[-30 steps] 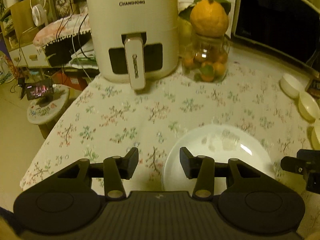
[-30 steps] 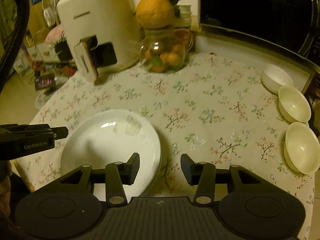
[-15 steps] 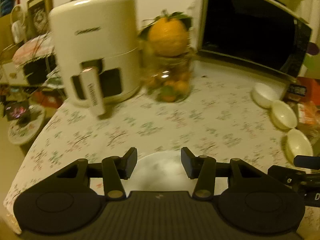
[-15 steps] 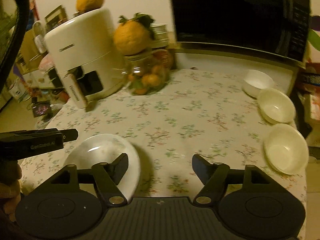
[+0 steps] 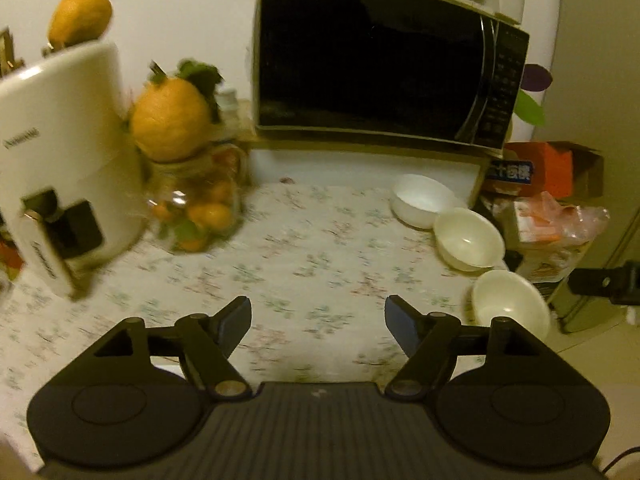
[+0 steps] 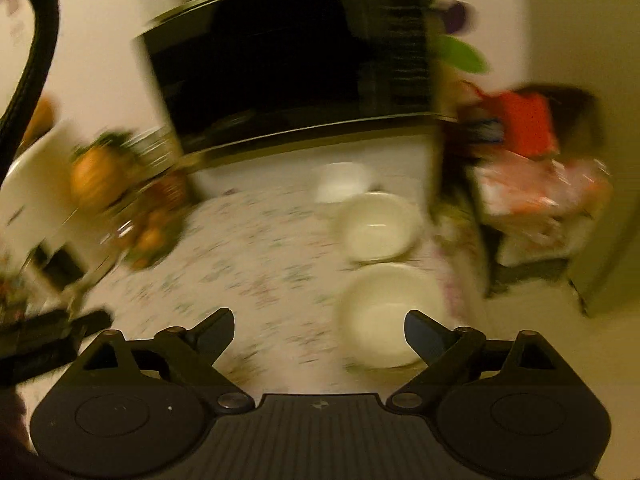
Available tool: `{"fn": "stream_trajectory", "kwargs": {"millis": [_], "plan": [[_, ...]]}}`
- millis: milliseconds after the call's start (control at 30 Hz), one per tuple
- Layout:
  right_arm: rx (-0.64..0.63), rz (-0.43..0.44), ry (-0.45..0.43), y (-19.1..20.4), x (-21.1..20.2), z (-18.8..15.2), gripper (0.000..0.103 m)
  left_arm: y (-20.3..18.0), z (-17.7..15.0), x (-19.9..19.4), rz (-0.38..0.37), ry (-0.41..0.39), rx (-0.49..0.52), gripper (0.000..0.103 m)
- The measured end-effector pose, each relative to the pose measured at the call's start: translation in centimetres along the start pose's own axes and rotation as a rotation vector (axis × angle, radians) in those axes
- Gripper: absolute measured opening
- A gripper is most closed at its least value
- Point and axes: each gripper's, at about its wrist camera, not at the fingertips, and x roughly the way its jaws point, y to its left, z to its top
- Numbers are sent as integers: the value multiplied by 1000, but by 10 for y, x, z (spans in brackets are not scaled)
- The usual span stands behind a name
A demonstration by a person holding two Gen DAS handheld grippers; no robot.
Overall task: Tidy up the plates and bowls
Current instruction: 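Move both tools to the white bowl beside the microwave, then close the left tool on the white bowl rim while the right tool grips it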
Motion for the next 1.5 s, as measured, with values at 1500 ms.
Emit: {"fn": "stream_trajectory", "kwargs": {"millis": [1500], "plan": [[139, 33, 68, -39, 242, 128, 64, -61, 99, 267, -116, 134, -225, 58]]}}
